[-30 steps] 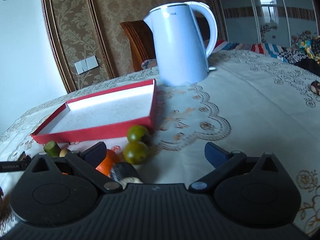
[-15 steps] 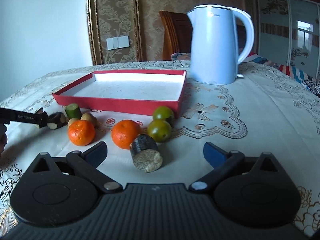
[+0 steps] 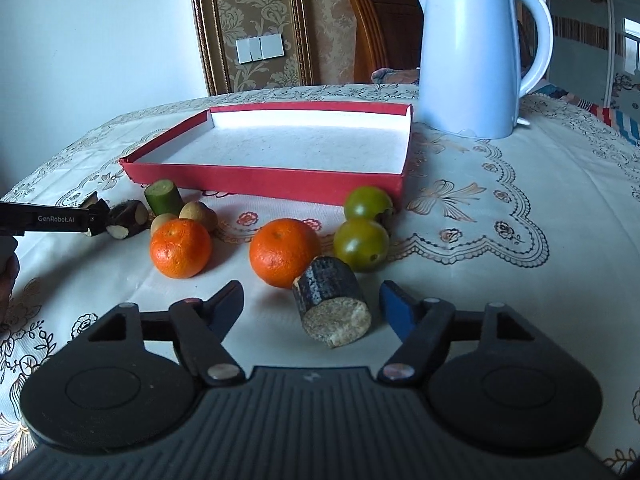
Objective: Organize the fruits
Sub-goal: 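Close left tool on the dark cylinder piece while right tool grasps the other dark piece, then carry both dark pieces into the red tray and open both tools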
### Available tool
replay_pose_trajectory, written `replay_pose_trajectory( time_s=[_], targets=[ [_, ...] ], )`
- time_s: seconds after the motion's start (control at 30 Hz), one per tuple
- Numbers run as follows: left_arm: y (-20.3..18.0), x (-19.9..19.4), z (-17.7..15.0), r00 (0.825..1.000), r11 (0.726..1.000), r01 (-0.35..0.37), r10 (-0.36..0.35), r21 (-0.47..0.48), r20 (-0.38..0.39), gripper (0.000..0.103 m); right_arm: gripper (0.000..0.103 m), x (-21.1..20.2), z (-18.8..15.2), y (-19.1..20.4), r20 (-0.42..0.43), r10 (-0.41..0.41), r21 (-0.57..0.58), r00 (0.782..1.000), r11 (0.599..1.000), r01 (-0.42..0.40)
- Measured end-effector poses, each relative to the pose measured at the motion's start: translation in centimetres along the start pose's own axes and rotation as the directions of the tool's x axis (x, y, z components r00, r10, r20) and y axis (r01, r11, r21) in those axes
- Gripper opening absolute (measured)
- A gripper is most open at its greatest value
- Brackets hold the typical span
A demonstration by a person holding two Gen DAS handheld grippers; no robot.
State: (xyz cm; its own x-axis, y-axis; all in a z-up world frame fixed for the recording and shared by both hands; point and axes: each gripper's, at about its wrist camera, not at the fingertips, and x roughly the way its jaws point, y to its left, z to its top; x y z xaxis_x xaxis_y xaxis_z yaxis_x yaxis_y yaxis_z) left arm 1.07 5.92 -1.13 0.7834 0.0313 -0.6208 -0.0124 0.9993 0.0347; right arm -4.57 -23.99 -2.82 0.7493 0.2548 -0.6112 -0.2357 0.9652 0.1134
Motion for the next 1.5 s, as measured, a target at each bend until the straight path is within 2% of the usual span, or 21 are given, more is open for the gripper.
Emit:
replay_pose_trajectory(
  time_s=[0.07,0.13,0.17,0.23,0.3,0.37,0.4,0.6,0.73,1.27,1.5],
  targets=[
    [-0.1,0.0,0.0,1.0,1.0,0.003,-0.003,0.004,0.001,0.057,0.061,0.0,0.0,0.2,0.0,-0.003,-0.01,1.0,1.0,0.003],
    [0.0,-0.2,0.0,1.0,1.0,0.006,-0.006,-0.008,0.005,0.047,0.058,0.0,0.0,0.3,0.002,-0.012,-0.017,1.0,1.0,0.013],
    [0.2,-0.2,0.1,1.0,1.0,0.002,-0.002,-0.015,0.008,0.046,0.056,0.0,0.0,0.4,0.003,-0.013,-0.019,1.0,1.0,0.013],
    [0.3,-0.2,0.1,1.0,1.0,0.008,-0.008,-0.026,0.006,0.045,0.045,0.0,0.0,0.3,0.006,-0.013,-0.02,1.0,1.0,0.013],
    [0.1,-0.2,0.1,1.0,1.0,0.003,-0.003,-0.015,0.005,0.044,0.043,0.0,0.0,0.4,0.006,-0.016,-0.022,1.0,1.0,0.016],
    [-0.2,-0.3,0.0,1.0,1.0,0.008,-0.008,0.0,0.009,0.037,0.041,-0.1,0.0,0.4,0.009,-0.023,-0.026,1.0,0.999,0.023],
    [-0.2,-0.3,0.0,1.0,1.0,0.013,-0.013,0.003,0.01,0.033,0.036,-0.1,0.0,0.4,0.011,-0.025,-0.026,1.0,0.999,0.025],
    [0.2,-0.5,0.0,1.0,0.999,0.02,-0.02,-0.03,0.016,0.032,0.035,-0.3,0.0,0.5,0.021,-0.028,-0.036,0.999,0.999,0.029],
    [0.6,-0.9,0.1,0.999,0.998,0.021,-0.019,-0.052,0.041,0.032,0.033,-1.0,-0.1,0.6,0.064,-0.039,-0.035,0.997,0.999,0.041],
    [0.3,-1.4,0.1,0.997,0.998,0.031,-0.027,-0.05,0.077,0.032,0.031,-2.4,-0.2,0.4,0.147,-0.036,-0.023,0.989,0.999,0.04],
    [0.5,-1.7,0.3,0.993,0.995,0.075,-0.069,-0.071,0.093,0.032,0.031,-3.1,0.2,0.0,0.177,-0.039,-0.017,0.983,0.999,0.043]
  ],
)
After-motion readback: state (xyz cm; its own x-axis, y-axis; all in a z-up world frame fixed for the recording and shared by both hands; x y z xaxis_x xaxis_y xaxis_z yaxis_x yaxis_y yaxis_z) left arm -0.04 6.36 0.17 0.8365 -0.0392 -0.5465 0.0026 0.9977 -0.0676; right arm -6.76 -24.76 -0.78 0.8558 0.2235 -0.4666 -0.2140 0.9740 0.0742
